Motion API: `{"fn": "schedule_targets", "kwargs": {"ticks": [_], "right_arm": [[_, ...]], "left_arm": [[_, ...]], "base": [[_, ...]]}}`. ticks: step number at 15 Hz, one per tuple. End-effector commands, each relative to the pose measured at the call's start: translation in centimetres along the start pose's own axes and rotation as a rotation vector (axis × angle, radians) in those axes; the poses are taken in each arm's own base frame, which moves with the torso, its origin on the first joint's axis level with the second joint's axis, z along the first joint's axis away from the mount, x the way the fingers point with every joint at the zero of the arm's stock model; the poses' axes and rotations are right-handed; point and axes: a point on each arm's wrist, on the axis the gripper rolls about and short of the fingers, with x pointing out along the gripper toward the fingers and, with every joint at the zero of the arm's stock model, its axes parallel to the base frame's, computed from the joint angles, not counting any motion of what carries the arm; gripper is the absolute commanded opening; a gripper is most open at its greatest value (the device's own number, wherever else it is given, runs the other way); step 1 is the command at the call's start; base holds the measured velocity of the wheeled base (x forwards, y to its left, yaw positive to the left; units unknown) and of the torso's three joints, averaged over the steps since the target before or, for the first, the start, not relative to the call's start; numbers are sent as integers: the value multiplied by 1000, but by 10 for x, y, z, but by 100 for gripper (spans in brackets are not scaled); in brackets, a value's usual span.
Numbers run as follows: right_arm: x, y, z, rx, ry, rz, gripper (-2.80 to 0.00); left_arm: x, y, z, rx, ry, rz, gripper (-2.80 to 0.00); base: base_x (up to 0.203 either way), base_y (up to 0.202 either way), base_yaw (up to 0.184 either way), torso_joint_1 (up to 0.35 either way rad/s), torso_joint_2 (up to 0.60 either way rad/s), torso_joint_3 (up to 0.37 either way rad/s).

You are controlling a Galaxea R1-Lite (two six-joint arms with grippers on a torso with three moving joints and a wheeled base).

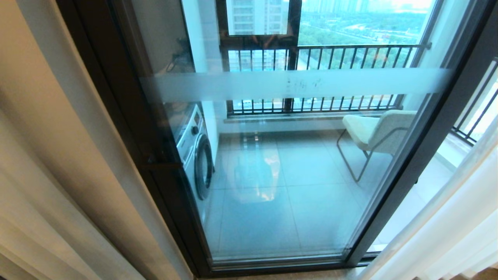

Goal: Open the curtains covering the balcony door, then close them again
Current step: Close the inner curtains on both sides

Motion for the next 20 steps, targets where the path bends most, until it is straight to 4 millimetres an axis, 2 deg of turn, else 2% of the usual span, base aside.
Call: {"fn": "schedule_targets", "kwargs": {"ticks": [1, 4, 6, 10, 15, 16, 20], "right_arm": [[0, 0, 0, -1, 2, 1, -280], [0, 0, 0, -1, 2, 1, -280], [0, 0, 0, -1, 2, 1, -280], [0, 0, 0, -1, 2, 1, -280], [0, 0, 0, -1, 2, 1, -280], [0, 0, 0, -1, 2, 1, -280], [0, 0, 0, 0, 2, 1, -280]], "left_arm": [[6, 0, 3, -14, 106, -14, -280], [16, 0, 14, -54, 256, -24, -280], [30, 0, 27, -91, 311, -9, -280], [79, 1, 56, -145, 432, 122, -280], [141, 5, 96, -232, 419, 409, -280], [149, 6, 104, -234, 398, 473, -280], [162, 11, 117, -195, 349, 671, -280]], "base": [[0, 0, 0, 0, 0, 0], [0, 0, 0, 0, 0, 0], [0, 0, 0, 0, 0, 0], [0, 0, 0, 0, 0, 0], [0, 0, 0, 0, 0, 0], [0, 0, 0, 0, 0, 0], [0, 0, 0, 0, 0, 0]]}}
